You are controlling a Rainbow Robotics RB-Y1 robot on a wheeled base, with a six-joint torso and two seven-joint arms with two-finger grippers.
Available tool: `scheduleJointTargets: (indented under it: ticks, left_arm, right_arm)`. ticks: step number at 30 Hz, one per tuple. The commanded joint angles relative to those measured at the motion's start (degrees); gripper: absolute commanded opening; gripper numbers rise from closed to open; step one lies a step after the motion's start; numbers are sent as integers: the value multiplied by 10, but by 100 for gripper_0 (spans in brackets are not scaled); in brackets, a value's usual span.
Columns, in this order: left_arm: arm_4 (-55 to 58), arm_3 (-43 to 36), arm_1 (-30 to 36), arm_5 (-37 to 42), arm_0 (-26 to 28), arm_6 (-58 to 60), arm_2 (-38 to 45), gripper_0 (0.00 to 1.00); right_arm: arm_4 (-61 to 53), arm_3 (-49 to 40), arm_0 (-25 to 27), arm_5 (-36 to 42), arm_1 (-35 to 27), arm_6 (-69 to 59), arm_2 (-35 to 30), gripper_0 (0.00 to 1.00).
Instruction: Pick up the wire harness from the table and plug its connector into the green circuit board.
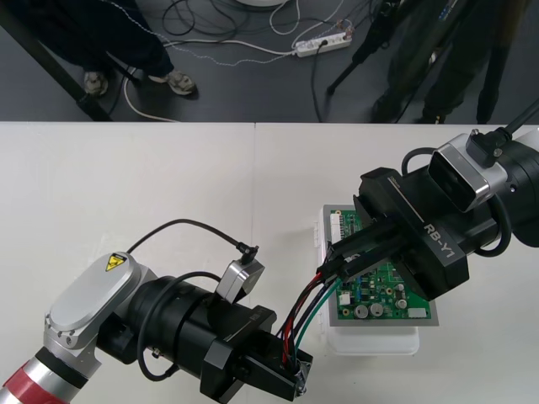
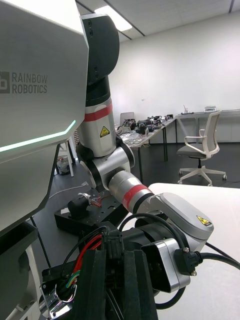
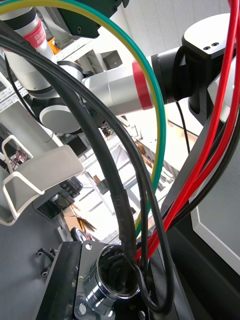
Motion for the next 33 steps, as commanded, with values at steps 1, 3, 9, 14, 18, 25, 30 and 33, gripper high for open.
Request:
scheduleJointTargets:
  ticks: [1, 3, 9, 14, 18, 25, 30, 33]
  left_arm:
    - [7, -22, -16, -28, 15, 24, -10, 0]
    - [6, -22, -16, -28, 15, 24, -10, 0]
    - [5, -22, -16, -28, 15, 24, -9, 77]
    - [6, -22, -15, -28, 16, 20, -7, 100]
    - [5, -22, -13, -28, 16, 18, 3, 100]
    - [3, -21, -12, -28, 16, 8, 35, 100]
    - [3, -22, -7, -28, 16, 4, 51, 100]
    - [5, -22, 1, -28, 16, 0, 65, 100]
  right_arm:
    - [-8, 1, -18, -3, 2, -6, 7, 0]
    - [-8, 2, -18, -3, 2, -3, 7, 0]
    - [-8, 4, -19, -3, 2, -2, 7, 0]
    - [-8, 4, -18, -3, 2, -2, 7, 0]
    - [-8, 4, -19, -3, 2, -1, 7, 0]
    - [-8, 4, -18, -3, 2, -2, 7, 0]
    - [-8, 4, -12, -3, 2, -1, 5, 0]
    - [-8, 4, -5, -3, 2, -1, 0, 0]
